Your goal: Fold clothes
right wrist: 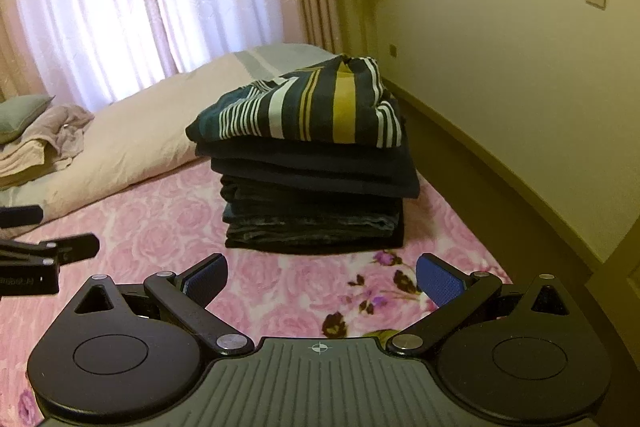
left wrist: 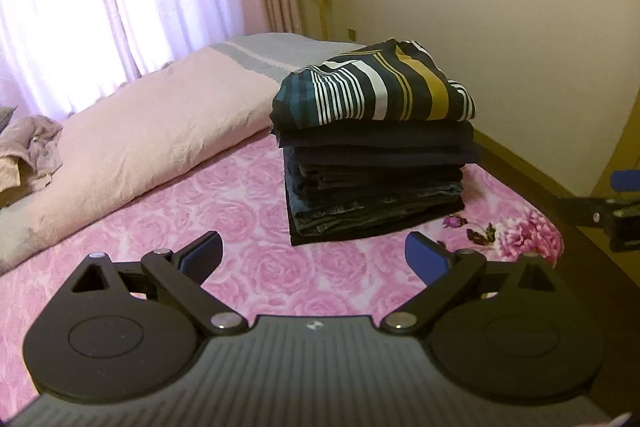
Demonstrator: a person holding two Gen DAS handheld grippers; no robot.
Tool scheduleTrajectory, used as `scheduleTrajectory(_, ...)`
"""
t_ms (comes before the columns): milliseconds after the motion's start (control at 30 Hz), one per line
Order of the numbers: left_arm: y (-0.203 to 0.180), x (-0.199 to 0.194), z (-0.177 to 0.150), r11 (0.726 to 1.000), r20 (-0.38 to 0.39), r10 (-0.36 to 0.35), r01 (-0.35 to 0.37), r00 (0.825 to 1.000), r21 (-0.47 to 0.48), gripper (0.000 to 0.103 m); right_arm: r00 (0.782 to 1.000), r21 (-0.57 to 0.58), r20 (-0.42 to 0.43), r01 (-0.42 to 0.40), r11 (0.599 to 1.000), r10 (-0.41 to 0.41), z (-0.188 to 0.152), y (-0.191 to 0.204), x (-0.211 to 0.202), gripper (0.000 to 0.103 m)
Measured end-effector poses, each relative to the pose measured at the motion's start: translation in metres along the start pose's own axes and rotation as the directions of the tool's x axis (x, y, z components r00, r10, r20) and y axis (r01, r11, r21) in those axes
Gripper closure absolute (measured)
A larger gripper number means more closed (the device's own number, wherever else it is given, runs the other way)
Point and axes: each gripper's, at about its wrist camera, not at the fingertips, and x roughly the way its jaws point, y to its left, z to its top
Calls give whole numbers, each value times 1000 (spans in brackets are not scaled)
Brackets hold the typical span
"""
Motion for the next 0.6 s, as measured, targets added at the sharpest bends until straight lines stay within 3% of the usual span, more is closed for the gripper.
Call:
scheduleTrajectory(300,-26,2,3,999,-33,14,-15,999,-51,7,1000,20,-14,-10,1000,10,-1,-33,-2,0)
scheduleTrajectory(600,-39,5,-1,998,-37,1,-3,999,-67,7,999,-1,-36,-13,1000,13,-8,-40,-4,0)
